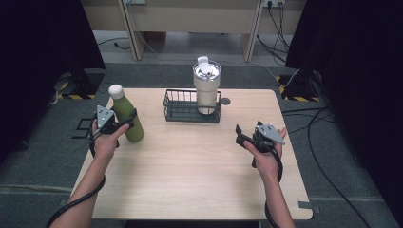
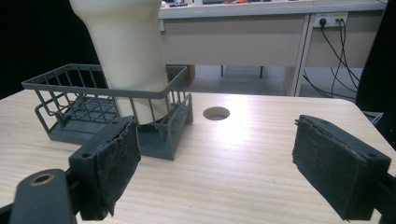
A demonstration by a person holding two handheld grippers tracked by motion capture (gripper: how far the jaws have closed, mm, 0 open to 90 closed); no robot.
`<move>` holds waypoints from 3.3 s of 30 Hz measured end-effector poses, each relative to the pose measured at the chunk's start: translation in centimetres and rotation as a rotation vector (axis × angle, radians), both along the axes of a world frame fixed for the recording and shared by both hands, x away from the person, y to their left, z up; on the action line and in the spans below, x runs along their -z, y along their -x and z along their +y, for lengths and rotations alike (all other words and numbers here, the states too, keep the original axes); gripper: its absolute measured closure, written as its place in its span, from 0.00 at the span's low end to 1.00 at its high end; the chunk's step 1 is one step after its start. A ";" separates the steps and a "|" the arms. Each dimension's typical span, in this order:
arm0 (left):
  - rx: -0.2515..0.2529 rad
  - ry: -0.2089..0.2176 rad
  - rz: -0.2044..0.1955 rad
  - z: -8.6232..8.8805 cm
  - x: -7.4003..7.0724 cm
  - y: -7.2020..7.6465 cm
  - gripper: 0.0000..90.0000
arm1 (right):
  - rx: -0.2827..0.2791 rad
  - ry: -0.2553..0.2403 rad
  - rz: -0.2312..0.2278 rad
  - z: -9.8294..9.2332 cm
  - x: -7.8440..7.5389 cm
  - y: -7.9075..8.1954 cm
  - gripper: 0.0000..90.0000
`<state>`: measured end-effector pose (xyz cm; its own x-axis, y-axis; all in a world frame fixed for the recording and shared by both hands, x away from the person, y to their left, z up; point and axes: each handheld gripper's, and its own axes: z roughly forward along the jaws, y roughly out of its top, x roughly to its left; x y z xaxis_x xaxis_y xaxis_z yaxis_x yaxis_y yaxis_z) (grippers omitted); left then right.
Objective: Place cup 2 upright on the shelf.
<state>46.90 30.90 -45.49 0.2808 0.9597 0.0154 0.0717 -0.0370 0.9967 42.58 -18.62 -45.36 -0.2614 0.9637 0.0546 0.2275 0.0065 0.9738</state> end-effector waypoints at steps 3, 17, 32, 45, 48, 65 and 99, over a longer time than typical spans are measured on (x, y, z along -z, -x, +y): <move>0.002 -0.006 0.000 0.0 -0.1 0.1 0.25 | 0.002 -0.002 0.001 0.0 0.0 0.0 0.17; 0.002 0.003 0.009 -0.4 -0.2 0.1 0.26 | 0.011 -0.011 0.003 0.0 0.0 -0.1 0.17; 0.038 -0.003 -0.038 -1.5 -2.3 0.7 0.26 | 0.014 -0.011 0.003 0.0 0.0 -0.1 0.17; 0.050 -0.004 -0.076 -2.6 -3.5 0.6 0.26 | 0.017 -0.012 0.006 -0.2 0.1 -0.1 0.17; 0.054 0.005 -0.084 -2.9 -3.8 0.5 0.26 | 0.020 -0.016 0.011 -0.2 0.1 -0.1 0.17; 0.077 0.023 -0.116 -4.2 -5.3 0.2 0.26 | 0.023 -0.015 0.009 -0.3 0.1 -0.1 0.17; 0.127 0.038 -0.143 -6.7 -7.1 -0.7 0.26 | 0.039 -0.015 0.019 -0.5 0.2 -0.2 0.17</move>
